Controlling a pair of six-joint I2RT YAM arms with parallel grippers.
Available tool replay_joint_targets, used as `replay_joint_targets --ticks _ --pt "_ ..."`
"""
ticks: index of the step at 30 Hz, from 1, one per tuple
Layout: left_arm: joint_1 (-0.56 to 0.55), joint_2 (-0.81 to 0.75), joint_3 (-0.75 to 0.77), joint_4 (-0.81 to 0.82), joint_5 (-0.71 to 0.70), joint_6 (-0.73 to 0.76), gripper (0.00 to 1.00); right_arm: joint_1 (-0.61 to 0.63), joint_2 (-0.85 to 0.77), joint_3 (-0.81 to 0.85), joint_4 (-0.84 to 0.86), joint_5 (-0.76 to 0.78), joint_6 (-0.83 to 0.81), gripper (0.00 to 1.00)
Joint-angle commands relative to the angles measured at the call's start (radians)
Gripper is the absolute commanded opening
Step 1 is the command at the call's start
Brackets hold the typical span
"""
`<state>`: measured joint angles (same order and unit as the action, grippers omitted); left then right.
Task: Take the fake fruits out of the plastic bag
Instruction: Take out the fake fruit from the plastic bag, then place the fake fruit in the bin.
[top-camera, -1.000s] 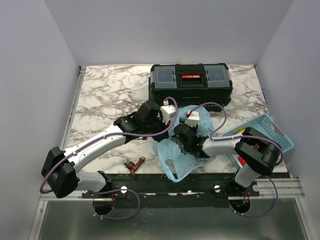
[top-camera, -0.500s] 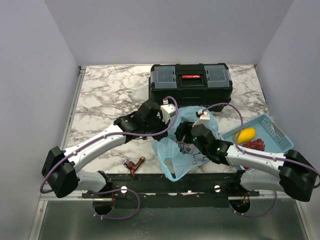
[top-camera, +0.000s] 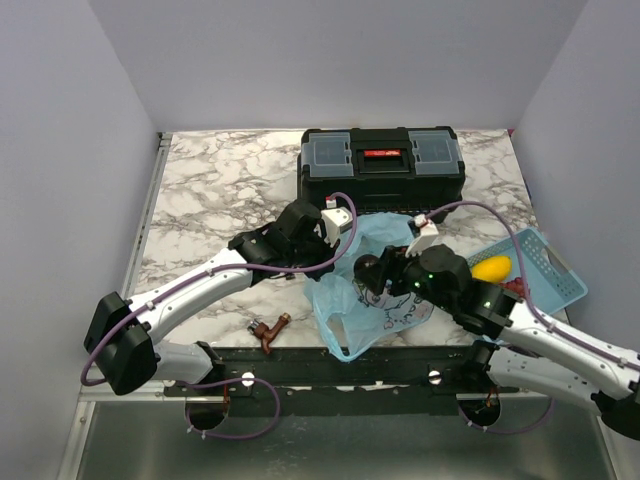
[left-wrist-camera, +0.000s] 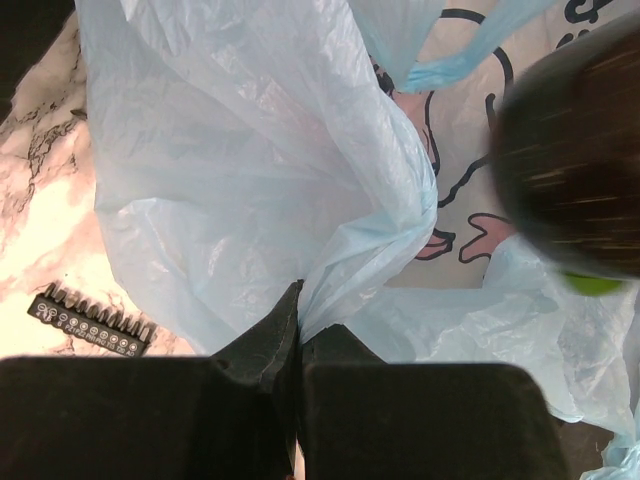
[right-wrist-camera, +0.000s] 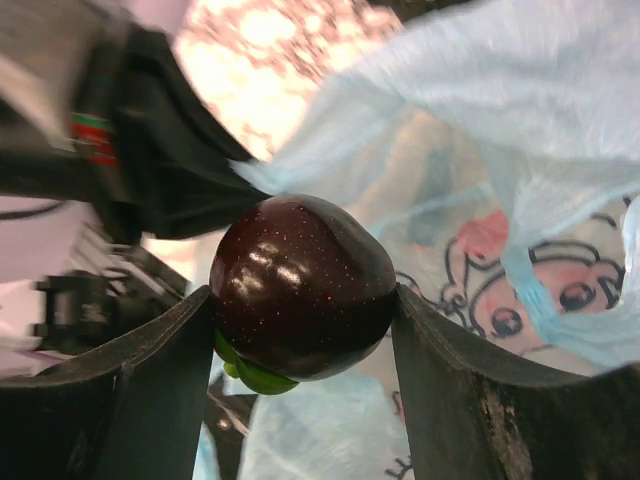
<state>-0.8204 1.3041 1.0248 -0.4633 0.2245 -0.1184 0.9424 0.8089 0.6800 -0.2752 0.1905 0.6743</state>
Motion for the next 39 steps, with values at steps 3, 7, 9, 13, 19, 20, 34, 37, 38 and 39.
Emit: replay_joint_targets --ticks 3,7,9,13,19,20,34,37,38,39 --pt "-0.005 0.004 0.031 -0.007 -0.009 0.008 0.00 0.003 -0.101 0.141 -0.133 -0.019 -0.038 0.08" --pt "-0.003 -0.001 0.033 -0.011 -0.014 0.008 0.00 0.003 -0.112 0.199 -0.178 0.120 -0.027 0.06" --pt "-0.004 -0.006 0.029 -0.008 -0.024 0.008 0.00 0.003 -0.099 0.227 -0.224 0.199 -0.049 0.06" --pt "-0.004 -0.013 0.031 -0.011 -0.027 0.010 0.00 0.003 -0.023 0.308 -0.366 0.420 -0.026 0.01" --pt "-0.004 -0.023 0.033 -0.015 -0.024 0.008 0.00 0.003 0.005 0.327 -0.479 0.698 0.083 0.01" --pt "-0.004 -0.027 0.031 -0.012 -0.022 0.008 0.00 0.003 -0.001 0.315 -0.490 0.745 0.110 0.01" --pt "-0.004 -0.051 0.018 -0.004 -0.009 0.000 0.00 -0.552 0.108 0.217 -0.419 0.506 0.095 0.01" --pt "-0.004 -0.059 0.019 -0.007 -0.006 0.000 0.00 -0.795 0.154 0.176 -0.362 0.328 0.081 0.01" --pt "-0.004 -0.063 0.016 -0.005 -0.006 0.000 0.00 -0.885 0.179 0.161 -0.340 0.269 0.072 0.01" --pt "-0.004 -0.068 0.013 -0.001 -0.008 0.000 0.00 -0.961 0.202 0.149 -0.327 0.214 0.070 0.01"
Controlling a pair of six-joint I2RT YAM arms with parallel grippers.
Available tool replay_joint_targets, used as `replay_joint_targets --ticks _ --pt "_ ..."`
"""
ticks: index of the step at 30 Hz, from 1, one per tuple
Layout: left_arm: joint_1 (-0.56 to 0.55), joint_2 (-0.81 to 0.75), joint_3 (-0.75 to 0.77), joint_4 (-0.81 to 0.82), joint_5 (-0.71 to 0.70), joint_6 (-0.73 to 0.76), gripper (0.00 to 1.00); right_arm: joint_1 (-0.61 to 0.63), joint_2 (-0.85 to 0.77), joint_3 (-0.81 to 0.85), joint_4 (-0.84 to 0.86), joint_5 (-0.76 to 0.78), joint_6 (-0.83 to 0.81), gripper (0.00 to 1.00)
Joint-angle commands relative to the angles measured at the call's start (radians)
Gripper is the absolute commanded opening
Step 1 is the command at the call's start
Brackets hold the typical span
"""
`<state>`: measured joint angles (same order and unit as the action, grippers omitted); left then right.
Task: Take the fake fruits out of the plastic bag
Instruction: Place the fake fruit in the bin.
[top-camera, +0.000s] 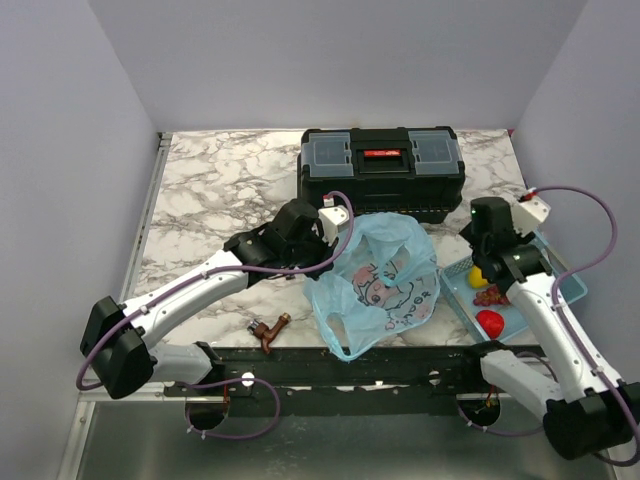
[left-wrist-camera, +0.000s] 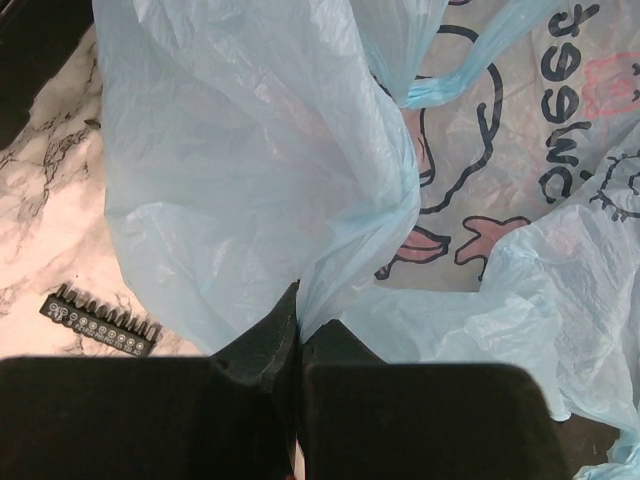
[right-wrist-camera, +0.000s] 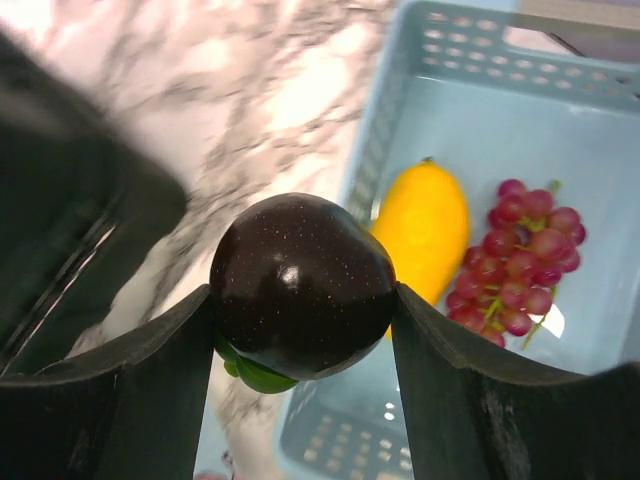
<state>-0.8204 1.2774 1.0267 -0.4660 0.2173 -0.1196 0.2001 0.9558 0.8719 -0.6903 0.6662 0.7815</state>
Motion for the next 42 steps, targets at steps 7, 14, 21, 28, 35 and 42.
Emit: replay_joint_targets --ticks 7,14,21,28,35,42 --pt "-0.004 -0.059 0.001 0.003 0.000 0.000 0.00 -0.440 0.117 -0.115 0.137 -0.189 0.054 0.01" --pt "-0.003 -0.064 -0.002 0.004 -0.002 -0.002 0.00 -0.455 0.182 -0.136 0.202 -0.068 0.086 0.04" --pt "-0.001 -0.057 0.012 -0.001 -0.062 0.012 0.00 -0.460 0.316 -0.139 0.257 0.054 0.077 0.13" --pt "0.011 -0.145 -0.035 0.071 -0.031 0.015 0.00 -0.463 0.388 -0.126 0.281 0.075 0.022 0.41" --pt "0.013 -0.214 -0.010 0.039 -0.100 0.011 0.00 -0.463 0.333 -0.132 0.321 0.003 -0.067 0.79" --pt "0.052 -0.313 0.059 -0.081 -0.297 0.022 0.00 -0.461 0.265 -0.157 0.360 -0.090 -0.132 0.93"
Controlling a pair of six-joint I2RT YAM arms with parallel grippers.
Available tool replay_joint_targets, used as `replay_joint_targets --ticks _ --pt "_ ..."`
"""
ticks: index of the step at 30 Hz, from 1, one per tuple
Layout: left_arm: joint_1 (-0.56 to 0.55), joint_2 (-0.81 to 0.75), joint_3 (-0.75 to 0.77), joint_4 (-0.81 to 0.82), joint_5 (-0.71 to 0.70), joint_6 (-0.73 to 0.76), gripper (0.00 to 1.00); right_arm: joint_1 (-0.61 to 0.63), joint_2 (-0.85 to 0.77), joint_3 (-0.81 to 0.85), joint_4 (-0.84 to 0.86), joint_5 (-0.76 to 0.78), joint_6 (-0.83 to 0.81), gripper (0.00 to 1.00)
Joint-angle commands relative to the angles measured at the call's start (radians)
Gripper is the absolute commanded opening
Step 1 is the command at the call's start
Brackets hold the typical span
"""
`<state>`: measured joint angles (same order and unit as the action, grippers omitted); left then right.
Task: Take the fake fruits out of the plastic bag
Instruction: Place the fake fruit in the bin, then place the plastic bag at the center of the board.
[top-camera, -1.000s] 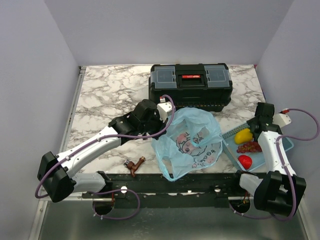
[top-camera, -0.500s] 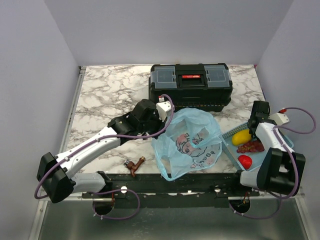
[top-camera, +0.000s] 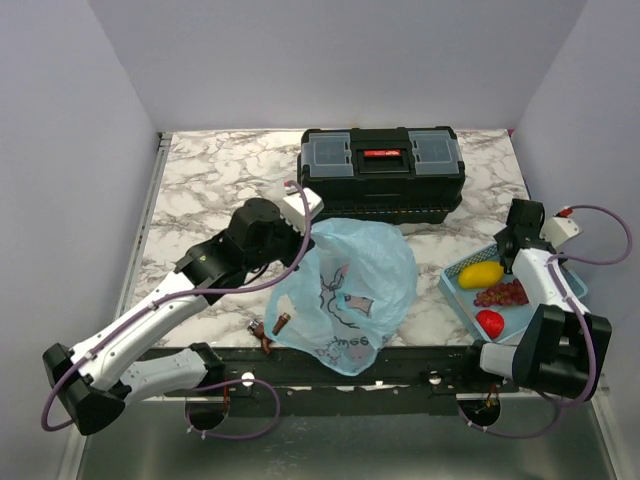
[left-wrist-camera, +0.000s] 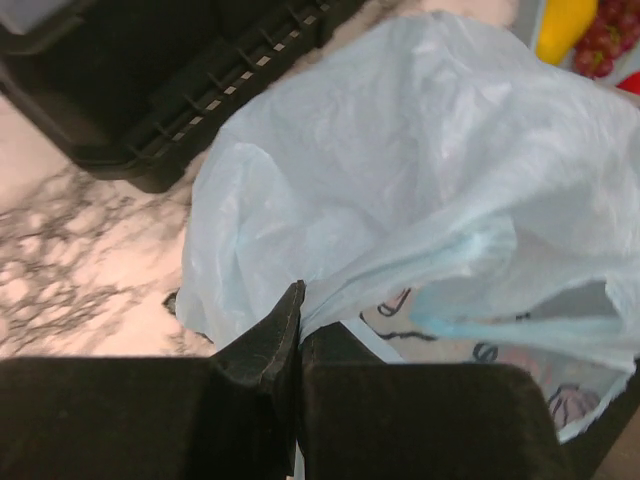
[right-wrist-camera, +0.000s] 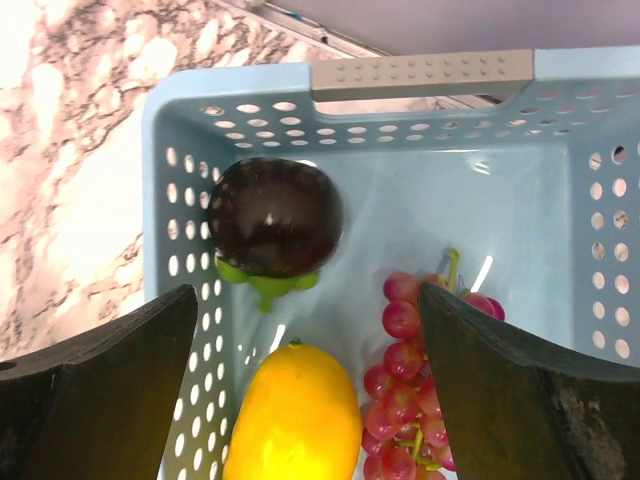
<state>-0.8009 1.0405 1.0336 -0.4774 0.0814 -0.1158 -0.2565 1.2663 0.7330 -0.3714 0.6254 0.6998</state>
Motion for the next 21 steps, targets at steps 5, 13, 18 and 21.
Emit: replay_joint_targets --ticks 5,13,18,21 --pt "0.095 -0.172 -0.009 -0.069 -0.284 0.033 0.00 0.025 -0.140 -0.059 0.111 -0.136 -0.103 0.94" --pt "0.276 -0.157 0.022 -0.153 -0.600 -0.152 0.00 0.073 -0.196 -0.098 0.195 -0.256 -0.146 0.94" --pt "0.363 -0.131 0.018 -0.136 -0.740 -0.268 0.00 0.133 -0.135 -0.061 0.164 -0.280 -0.153 0.94" --pt "0.400 -0.127 -0.010 -0.124 -0.755 -0.368 0.00 0.195 -0.128 -0.028 0.103 -0.294 -0.142 0.94"
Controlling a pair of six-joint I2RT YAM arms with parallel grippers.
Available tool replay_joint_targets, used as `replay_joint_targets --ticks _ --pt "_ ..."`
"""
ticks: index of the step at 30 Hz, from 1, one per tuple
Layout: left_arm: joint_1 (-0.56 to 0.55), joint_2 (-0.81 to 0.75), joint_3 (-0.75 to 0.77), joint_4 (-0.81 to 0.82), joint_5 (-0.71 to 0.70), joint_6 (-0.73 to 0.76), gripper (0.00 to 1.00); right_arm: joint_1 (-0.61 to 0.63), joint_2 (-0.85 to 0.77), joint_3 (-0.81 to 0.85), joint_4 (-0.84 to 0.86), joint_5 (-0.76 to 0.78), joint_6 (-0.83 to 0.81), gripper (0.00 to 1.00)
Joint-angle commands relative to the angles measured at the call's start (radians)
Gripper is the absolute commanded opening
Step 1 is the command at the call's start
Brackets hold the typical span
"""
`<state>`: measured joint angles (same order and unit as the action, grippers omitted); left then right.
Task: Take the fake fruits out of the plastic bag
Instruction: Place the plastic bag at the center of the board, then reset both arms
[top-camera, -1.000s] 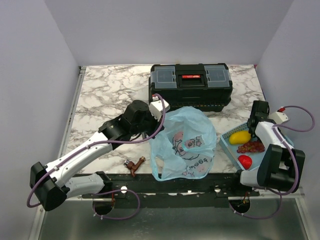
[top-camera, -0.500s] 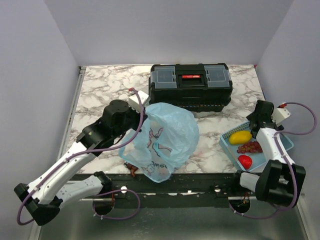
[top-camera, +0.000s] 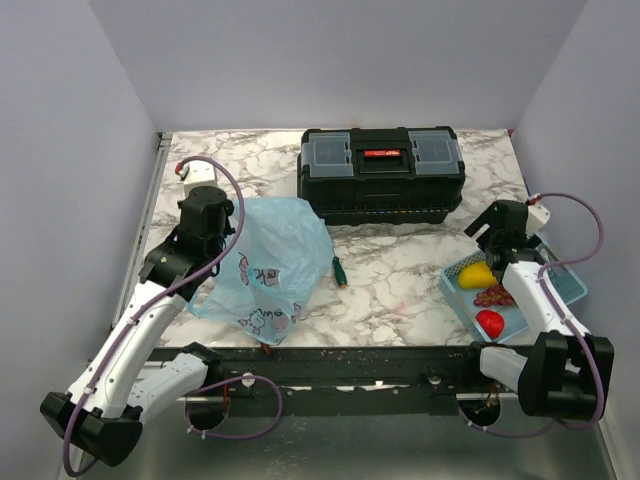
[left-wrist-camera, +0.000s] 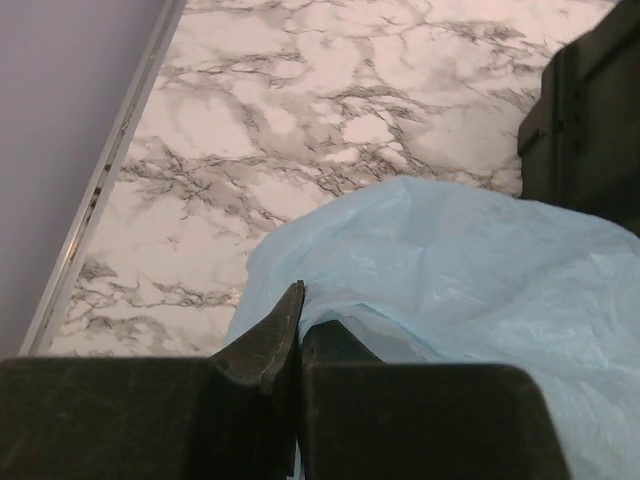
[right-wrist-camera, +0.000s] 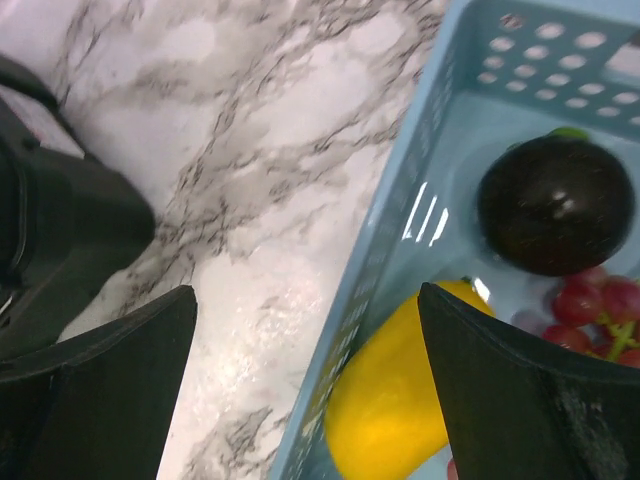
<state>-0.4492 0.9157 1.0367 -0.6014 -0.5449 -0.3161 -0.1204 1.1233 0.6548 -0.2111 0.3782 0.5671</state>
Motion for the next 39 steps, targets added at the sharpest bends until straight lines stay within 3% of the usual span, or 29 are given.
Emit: replay_joint_targets --ticks 1,6,9,14,16,21,25,30,39 --pt "0.065 -0.001 -0.024 0.005 -0.126 -0.198 0.00 0.080 0.004 0.056 -0.070 -0.054 -0.007 0.94" --pt "0.118 0.003 -0.072 0.022 -0.159 -0.307 0.00 0.193 -0.051 0.082 -0.127 -0.184 0.034 0.95" --pt "0.131 0.030 -0.062 -0.071 -0.232 -0.449 0.10 0.284 -0.064 0.101 -0.157 -0.250 0.073 0.96" --pt "0.135 0.055 -0.008 -0.165 -0.248 -0.484 0.66 0.440 -0.098 0.134 -0.187 -0.250 0.115 0.97" --pt "0.135 0.035 0.014 -0.172 -0.224 -0.455 0.79 0.472 -0.101 0.166 -0.221 -0.248 0.118 0.98" --pt "0.135 -0.079 0.060 -0.146 -0.152 -0.376 0.96 0.484 -0.138 0.264 -0.327 -0.253 0.070 1.00" --pt "0.135 -0.206 0.080 -0.057 0.013 -0.247 0.99 0.484 -0.170 0.392 -0.432 -0.227 -0.010 1.00" --pt "0.133 -0.332 0.117 0.091 0.336 -0.054 0.99 0.484 -0.210 0.566 -0.527 -0.157 -0.088 1.00" --pt "0.132 -0.327 0.308 0.099 0.606 -0.025 0.99 0.484 -0.354 0.786 -0.602 0.043 -0.113 1.00"
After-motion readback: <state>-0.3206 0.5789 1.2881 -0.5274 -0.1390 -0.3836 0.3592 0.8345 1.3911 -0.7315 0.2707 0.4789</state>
